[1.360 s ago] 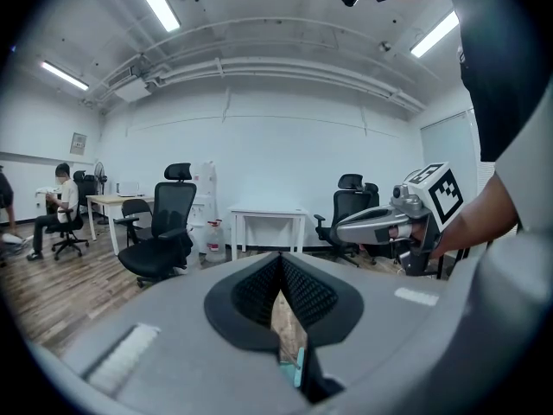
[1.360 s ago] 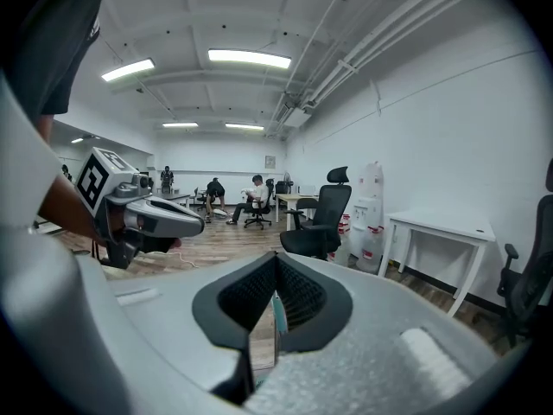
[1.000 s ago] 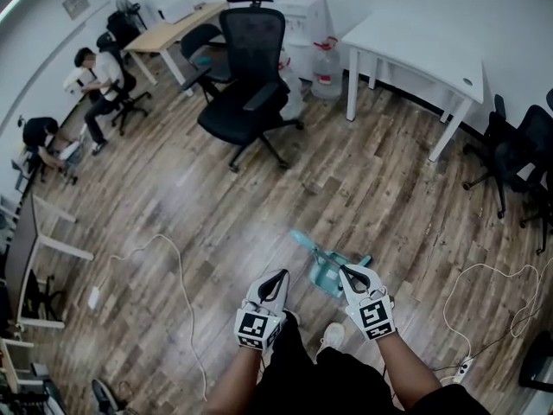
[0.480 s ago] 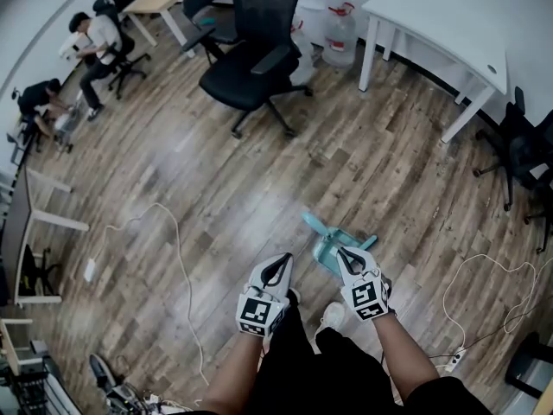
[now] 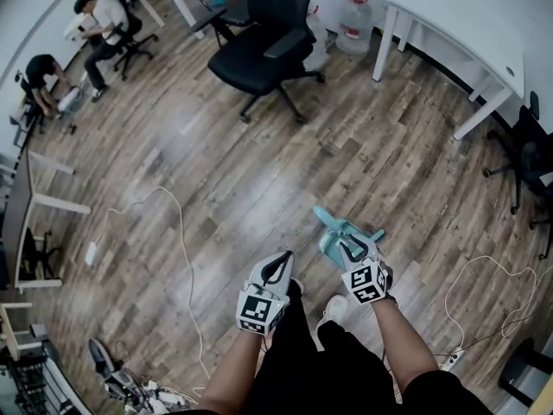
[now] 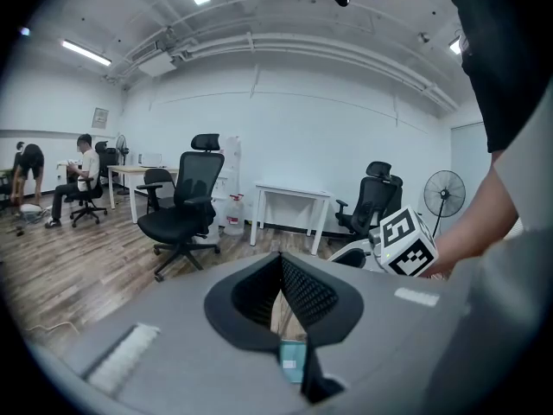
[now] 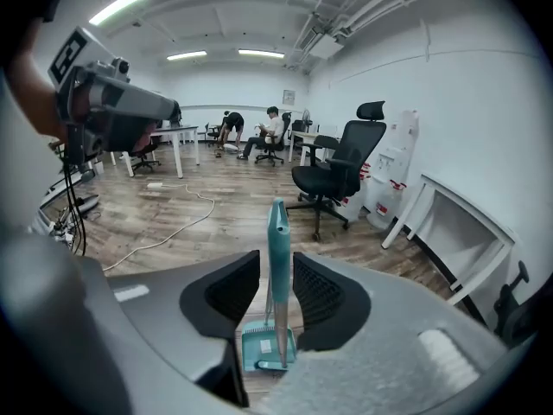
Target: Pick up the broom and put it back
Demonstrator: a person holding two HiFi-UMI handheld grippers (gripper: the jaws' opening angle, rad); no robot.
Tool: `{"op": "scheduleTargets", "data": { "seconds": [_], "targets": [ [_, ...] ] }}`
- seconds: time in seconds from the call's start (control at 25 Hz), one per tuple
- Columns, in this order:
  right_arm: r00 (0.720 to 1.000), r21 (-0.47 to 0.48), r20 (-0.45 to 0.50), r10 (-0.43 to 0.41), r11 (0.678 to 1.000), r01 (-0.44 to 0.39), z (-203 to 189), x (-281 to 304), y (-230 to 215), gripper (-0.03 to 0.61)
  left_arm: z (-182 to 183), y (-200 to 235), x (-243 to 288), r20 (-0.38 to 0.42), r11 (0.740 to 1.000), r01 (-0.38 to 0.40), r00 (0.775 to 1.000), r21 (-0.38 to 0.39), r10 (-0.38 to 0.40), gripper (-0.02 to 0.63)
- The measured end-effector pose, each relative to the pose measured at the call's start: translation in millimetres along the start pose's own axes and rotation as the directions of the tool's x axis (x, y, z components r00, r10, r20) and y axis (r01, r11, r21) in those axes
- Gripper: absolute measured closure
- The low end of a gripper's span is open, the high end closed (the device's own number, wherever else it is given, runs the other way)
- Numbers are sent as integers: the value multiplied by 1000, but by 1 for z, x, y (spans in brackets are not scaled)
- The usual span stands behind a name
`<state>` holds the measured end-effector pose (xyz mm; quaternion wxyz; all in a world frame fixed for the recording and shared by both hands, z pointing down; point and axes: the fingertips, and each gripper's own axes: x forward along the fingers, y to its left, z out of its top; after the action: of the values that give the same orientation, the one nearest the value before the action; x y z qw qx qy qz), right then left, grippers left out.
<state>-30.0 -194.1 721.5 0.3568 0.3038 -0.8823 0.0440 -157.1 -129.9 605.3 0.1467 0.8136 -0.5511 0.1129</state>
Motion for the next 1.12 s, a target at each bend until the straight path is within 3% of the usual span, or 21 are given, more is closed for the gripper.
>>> {"op": "scheduleTargets", "data": {
  "seconds": [0.4,0.52,1.12],
  "targets": [
    [1000,25,-10,0,1000,1,3,20,-3,454,-1,4,-4,-19,1000,1,1000,15,-1,597],
    [1000,3,-9,-4,1000,4,4,21,-2,488,4,10,-7,-20,1000,-15,1000,17,15,597],
    [1000,0,1,-6,1000,6,-1,6,-3,491,2,4,-10,-13,999,-39,999,26,39,597]
  ]
}}
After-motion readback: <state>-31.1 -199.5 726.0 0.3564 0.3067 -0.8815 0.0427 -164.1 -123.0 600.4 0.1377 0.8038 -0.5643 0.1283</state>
